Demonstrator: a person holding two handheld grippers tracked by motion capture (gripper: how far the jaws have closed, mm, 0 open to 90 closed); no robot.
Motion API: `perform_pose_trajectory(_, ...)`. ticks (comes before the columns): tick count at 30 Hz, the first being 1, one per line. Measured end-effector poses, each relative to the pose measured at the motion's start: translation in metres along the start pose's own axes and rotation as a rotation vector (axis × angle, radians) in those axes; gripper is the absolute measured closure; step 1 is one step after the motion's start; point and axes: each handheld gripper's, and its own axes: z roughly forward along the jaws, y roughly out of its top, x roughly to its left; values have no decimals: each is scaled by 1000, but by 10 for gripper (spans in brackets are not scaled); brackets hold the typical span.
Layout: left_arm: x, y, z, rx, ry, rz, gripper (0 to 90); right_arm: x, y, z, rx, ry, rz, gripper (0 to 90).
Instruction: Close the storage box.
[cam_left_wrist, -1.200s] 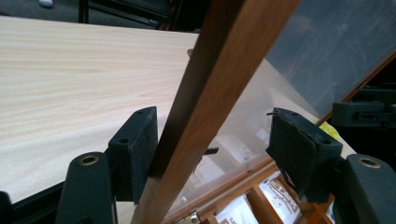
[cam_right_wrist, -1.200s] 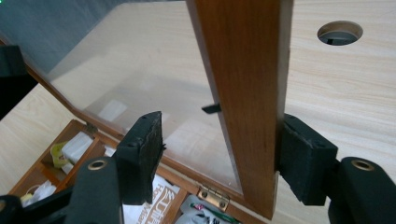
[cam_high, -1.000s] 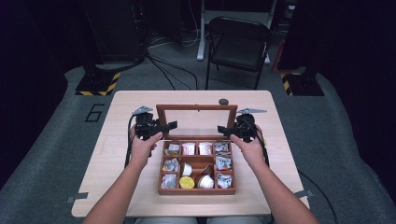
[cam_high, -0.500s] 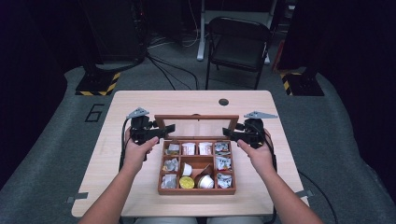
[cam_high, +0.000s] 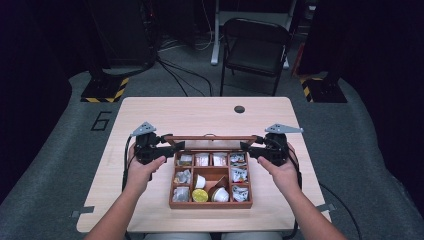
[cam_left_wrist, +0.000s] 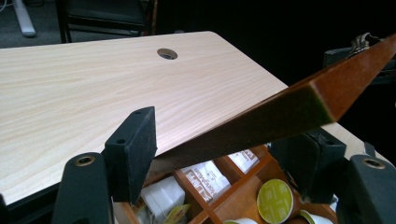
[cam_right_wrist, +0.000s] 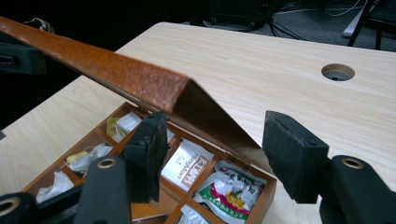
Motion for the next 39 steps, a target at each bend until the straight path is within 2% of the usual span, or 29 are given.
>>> perform_pose_trajectory(8, -8, -10, -11, 3, 5, 27, 313, 3, -11, -9, -1, 18, 4, 402)
perform_pose_trajectory(14, -16, -18, -17, 10, 24, 84, 311, 7, -19, -16, 10, 25, -3, 402)
perform_pose_trajectory(18, -15, -22, -21, 6, 10, 61, 312, 9, -24, -20, 7, 30, -5, 402)
perform_pose_trajectory(29, -28, -37, -39, 10, -9, 70, 327, 16, -36, -30, 15, 39, -12, 403)
perform_pose_trajectory(30, -30, -40, -40, 12, -7, 59, 339, 17, -38, -31, 16, 39, -17, 406)
perform_pose_trajectory(35, -34, -48, -45, 17, -5, 79, 355, 22, -48, -34, 25, 46, -16, 422)
perform_pose_trajectory(39, -37, -55, -46, 26, -5, 75, 356, 23, -56, -36, 31, 47, -12, 423)
